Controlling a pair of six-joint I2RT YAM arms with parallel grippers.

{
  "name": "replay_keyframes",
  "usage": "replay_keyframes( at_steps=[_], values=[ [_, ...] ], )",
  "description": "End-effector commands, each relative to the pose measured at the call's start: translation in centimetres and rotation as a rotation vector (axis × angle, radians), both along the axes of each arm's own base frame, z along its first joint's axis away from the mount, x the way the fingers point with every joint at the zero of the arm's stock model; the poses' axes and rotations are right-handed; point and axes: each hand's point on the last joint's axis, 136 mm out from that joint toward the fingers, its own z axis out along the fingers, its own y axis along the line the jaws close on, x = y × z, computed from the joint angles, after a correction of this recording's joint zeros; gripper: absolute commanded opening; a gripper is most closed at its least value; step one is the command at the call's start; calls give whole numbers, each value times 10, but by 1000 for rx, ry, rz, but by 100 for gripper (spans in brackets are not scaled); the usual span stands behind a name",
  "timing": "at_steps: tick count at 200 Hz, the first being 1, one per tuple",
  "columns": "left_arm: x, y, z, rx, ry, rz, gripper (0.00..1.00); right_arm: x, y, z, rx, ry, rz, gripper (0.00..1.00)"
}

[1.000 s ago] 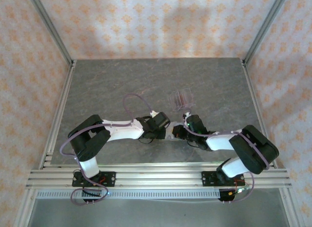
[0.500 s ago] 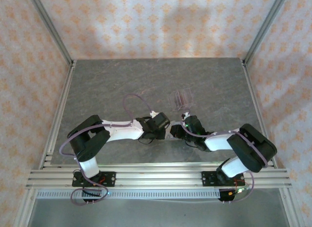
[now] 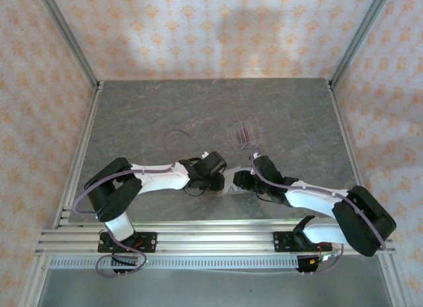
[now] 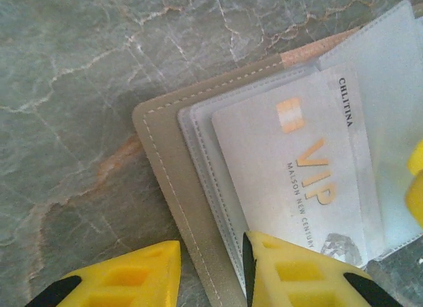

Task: Put the credit cards into the card holder
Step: Insert the credit card into the card slot.

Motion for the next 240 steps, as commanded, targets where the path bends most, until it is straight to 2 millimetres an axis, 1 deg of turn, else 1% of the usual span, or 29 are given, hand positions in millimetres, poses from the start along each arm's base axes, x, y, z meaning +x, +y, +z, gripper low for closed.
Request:
replay_keyframes(
  at_steps=[1,12,23,36,60,76,102,136,163,180,219,228,240],
  values=[
    [-4,7,10,-11,3,-1,30,-3,-15,-3,-107,8,-15,30],
    [-5,7,12,-15,1,-6,29,-2,-15,-1,-107,7,-15,26],
    [-5,7,12,-13,0,-7,27,-1,-13,0,-102,11,-12,16],
    [-5,7,11,-7,3,-11,23,0,-9,0,-94,18,-4,7],
    [-3,5,6,2,7,-15,17,2,-4,0,-91,23,7,1],
    [-2,5,1,17,11,-15,13,4,-2,2,-96,17,11,0],
    [-1,5,-10,31,25,-17,12,7,0,0,-116,21,13,0],
    [-4,8,-22,48,42,-14,11,7,2,-12,-134,49,19,0],
    [-6,10,-27,56,48,-10,11,4,10,-17,-123,63,38,0],
    [-7,11,-29,56,52,-9,11,2,19,-15,-102,59,57,0],
    [-8,7,-34,48,62,-10,11,0,40,-1,-72,27,104,0],
    [-8,7,-36,48,64,-11,11,2,43,0,-66,23,105,4],
    [-10,6,-37,47,66,-12,11,4,40,0,-84,20,93,6]
  ],
)
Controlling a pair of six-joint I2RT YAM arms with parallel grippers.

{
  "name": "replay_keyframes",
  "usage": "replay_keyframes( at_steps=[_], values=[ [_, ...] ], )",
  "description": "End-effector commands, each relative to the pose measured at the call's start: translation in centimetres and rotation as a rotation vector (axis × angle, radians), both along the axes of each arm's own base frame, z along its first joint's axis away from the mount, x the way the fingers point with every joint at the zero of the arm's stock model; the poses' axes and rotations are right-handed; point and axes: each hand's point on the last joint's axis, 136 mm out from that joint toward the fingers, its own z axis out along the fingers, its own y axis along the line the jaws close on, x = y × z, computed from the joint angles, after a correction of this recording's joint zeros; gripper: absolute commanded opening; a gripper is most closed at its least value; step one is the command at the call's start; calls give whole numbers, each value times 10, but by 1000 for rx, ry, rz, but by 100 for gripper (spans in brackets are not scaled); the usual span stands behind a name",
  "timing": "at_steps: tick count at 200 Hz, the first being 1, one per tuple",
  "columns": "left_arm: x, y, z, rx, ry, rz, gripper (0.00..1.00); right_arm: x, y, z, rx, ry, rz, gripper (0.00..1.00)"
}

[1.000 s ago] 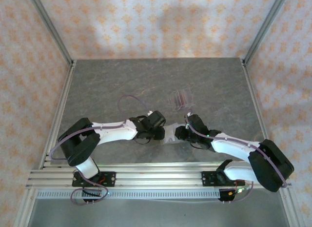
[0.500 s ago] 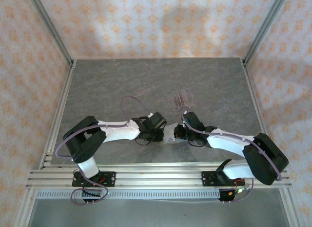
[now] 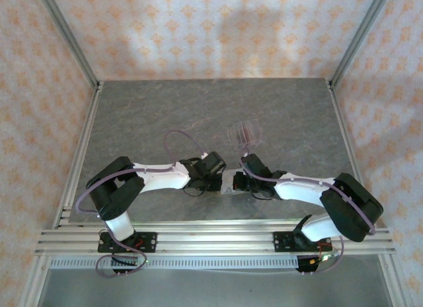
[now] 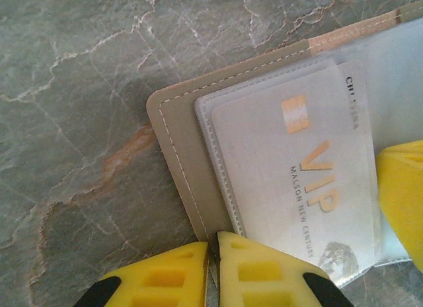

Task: Put the credit cards into the card holder
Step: Insert the credit card into the card slot.

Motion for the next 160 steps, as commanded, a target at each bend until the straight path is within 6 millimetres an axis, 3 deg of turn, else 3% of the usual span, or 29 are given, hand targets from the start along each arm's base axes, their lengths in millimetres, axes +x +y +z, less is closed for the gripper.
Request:
replay_keyframes(
  at_steps=[1,28,59,96,160],
  values=[
    [-6,4,-25,36,34,-4,11,7,26,21,66,-37,40,6],
    [-8,8,-27,43,38,1,11,13,1,19,-82,-58,-15,13],
    [-12,13,-32,53,41,4,11,19,-24,38,-204,-110,-50,24],
    [-13,13,-35,49,48,10,11,25,-32,45,-302,-125,-25,31],
    [-13,13,-35,53,49,6,11,38,-37,24,-409,-85,-10,41]
  ],
)
